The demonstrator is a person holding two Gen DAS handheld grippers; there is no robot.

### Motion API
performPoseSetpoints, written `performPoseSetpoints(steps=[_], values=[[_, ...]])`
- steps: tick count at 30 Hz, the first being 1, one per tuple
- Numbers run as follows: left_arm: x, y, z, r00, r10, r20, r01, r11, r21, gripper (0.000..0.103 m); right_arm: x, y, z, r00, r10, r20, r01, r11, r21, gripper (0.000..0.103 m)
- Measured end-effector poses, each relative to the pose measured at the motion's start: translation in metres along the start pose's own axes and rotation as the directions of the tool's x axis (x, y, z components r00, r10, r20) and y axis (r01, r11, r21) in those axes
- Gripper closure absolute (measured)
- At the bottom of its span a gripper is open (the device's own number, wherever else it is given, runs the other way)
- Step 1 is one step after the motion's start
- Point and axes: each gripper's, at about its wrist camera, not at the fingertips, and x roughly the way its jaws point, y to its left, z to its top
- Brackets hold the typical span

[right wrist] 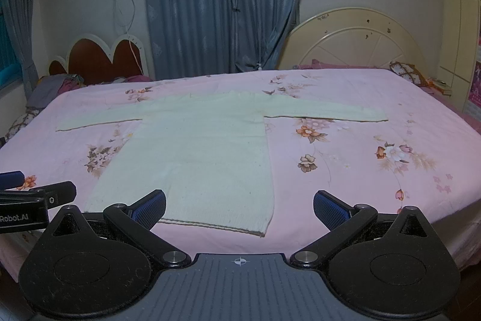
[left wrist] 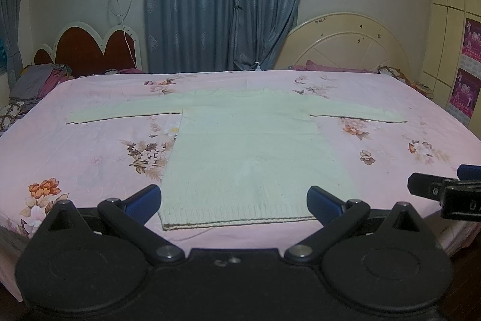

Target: Fold small clothes

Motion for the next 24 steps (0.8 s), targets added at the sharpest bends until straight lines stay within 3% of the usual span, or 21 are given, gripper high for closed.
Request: performPoseSetpoints(steps=[24], values=[[0.0017,0.0017,-0.0003,1.000,0.002,-0.002,-0.002,1.000,0.000,0.000,0.0007,-0.0013,0.0020,1.000,-0.001,0.001,0.001,1.000,-0.003,0.000]])
